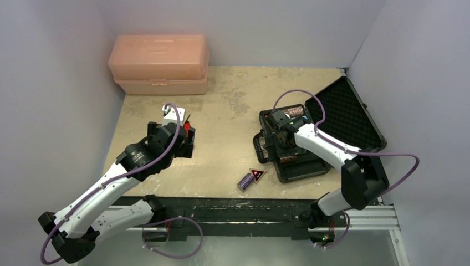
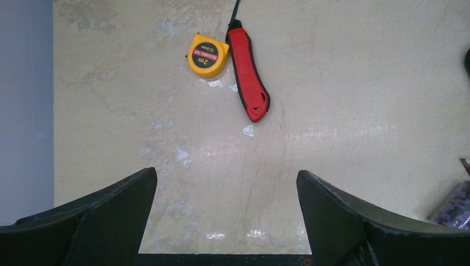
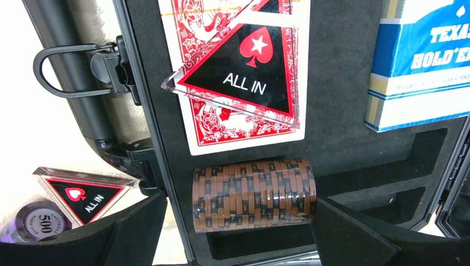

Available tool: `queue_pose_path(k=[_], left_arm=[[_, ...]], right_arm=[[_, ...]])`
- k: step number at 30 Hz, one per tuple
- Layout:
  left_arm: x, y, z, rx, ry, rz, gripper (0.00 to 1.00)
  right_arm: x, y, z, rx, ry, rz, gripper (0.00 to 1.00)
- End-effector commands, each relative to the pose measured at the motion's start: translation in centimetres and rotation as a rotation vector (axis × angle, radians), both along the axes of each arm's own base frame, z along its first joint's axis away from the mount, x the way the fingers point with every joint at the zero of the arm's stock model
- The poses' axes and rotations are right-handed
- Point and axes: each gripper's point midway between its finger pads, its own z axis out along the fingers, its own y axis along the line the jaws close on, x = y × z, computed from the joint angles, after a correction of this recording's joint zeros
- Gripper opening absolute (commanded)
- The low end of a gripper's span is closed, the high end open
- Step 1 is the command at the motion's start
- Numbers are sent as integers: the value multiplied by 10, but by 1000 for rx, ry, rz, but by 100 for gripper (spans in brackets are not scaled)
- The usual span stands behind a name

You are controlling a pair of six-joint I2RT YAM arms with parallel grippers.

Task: Pack up texas hold em set

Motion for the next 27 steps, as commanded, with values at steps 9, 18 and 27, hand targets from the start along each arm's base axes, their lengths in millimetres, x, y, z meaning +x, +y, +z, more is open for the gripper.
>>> queue_pose_path(k=[9,18,27], left_arm=[[4,1,4,3,-19,2,97],[3,1,5,2,-19,3,97],[4,0,3,3,-12,-2,97]], right_arm=[[7,29,20,122,-31,-47,99],[10,22,26,89,-51,-63,99],[10,11,27,50,-87,-130,99]])
